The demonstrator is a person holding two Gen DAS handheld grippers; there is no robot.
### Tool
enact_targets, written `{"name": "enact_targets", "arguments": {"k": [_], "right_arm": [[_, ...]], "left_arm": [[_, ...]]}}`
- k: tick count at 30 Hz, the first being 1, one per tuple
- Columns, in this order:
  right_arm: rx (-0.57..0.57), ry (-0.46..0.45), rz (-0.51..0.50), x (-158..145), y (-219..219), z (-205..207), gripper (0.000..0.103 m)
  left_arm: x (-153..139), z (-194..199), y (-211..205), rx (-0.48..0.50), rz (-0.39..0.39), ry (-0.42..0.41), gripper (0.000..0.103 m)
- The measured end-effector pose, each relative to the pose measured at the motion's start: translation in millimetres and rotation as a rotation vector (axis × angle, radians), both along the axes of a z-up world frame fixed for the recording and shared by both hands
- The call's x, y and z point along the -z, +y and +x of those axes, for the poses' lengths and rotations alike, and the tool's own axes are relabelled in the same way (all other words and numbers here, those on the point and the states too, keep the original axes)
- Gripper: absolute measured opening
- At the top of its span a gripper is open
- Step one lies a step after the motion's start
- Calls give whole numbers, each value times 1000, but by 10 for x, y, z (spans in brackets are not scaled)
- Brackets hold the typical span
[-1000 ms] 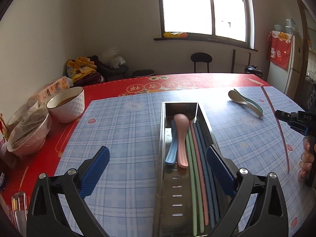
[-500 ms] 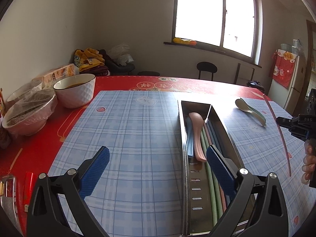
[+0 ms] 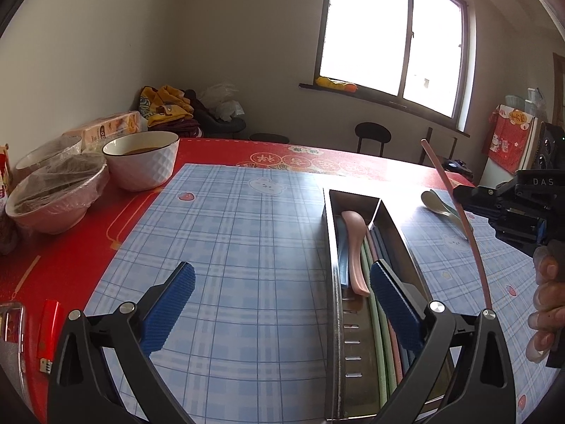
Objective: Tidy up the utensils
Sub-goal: 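Carry the pink chopstick over the steel caddy with the right tool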
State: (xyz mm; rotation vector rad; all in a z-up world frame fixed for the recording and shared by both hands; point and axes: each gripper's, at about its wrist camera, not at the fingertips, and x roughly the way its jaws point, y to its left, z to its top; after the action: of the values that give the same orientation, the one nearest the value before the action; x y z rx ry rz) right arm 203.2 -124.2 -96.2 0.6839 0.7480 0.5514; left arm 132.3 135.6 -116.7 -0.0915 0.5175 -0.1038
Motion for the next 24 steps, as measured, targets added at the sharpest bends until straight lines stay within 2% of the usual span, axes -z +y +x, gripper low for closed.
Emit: {"name": "enact_targets", "arguments": {"k": [6, 13, 24], "right_arm": [[32, 41, 29, 142, 265, 100, 6], [34, 55, -55, 275, 468, 71, 6], [43, 78, -151, 405, 507, 1, 6]], "left_arm": [[22, 29, 74, -28, -31, 23, 97], [8, 11, 81, -31, -37, 15, 97], [13, 14, 101, -33, -45, 16, 97]]}}
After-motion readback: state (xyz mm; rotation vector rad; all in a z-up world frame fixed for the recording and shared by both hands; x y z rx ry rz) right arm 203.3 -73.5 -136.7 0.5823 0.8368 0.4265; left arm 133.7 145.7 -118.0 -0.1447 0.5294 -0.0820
